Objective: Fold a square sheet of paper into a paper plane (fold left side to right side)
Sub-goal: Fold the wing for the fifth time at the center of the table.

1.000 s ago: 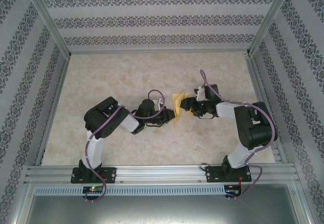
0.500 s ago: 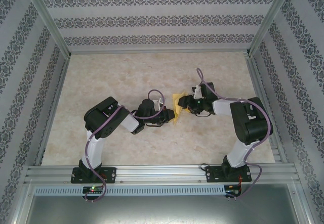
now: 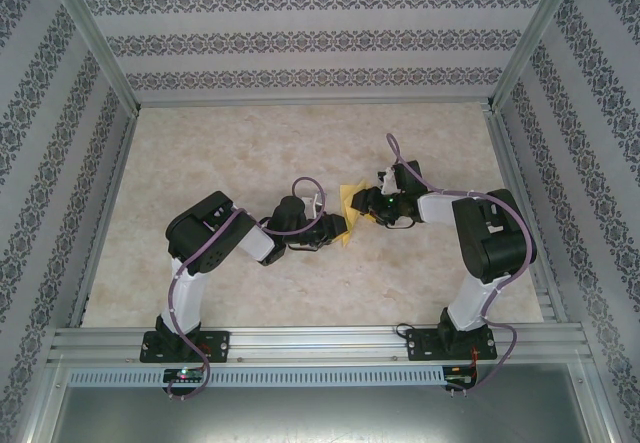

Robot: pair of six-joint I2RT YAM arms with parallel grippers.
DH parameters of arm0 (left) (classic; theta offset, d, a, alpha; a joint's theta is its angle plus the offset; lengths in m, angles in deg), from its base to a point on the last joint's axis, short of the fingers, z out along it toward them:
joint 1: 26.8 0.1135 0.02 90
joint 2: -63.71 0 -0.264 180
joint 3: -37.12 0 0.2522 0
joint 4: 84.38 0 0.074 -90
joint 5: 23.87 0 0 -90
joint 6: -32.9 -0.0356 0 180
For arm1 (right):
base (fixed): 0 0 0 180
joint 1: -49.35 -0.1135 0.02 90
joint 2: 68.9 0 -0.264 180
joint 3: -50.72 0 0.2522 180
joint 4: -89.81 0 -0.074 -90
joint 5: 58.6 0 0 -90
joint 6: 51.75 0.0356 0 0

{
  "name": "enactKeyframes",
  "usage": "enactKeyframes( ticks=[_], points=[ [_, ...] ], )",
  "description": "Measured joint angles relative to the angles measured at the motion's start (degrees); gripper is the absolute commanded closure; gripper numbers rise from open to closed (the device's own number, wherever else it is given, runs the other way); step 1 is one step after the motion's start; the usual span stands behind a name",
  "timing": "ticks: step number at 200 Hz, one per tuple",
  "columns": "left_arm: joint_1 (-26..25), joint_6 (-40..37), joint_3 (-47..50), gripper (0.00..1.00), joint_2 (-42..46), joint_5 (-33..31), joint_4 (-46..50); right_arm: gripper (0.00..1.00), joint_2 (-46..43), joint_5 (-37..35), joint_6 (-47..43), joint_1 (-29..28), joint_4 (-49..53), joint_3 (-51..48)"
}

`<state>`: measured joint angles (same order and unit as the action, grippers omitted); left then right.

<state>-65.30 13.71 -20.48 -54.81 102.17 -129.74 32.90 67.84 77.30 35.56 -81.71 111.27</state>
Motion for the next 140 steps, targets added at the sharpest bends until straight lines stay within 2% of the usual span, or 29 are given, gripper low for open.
enactKeyframes(
  ticks=[44,76,109,140],
  points=[
    [0.3,-0.8,0.0,0.61,1.6,0.1,2.3,0.50,0.2,0.0,0.0,0.0,0.4,0.3],
    [2.5,-1.4,0.9,0.56,4.3,0.5,3.0,0.50,0.2,0.0,0.0,0.0,0.6,0.4],
    [5.6,-2.2,1.2,0.54,6.3,1.2,5.0,0.50,0.2,0.0,0.0,0.0,0.7,0.4],
    [6.4,-3.2,-0.8,0.54,6.3,2.1,8.1,0.50,0.2,0.0,0.0,0.0,0.7,0.4]
  ],
)
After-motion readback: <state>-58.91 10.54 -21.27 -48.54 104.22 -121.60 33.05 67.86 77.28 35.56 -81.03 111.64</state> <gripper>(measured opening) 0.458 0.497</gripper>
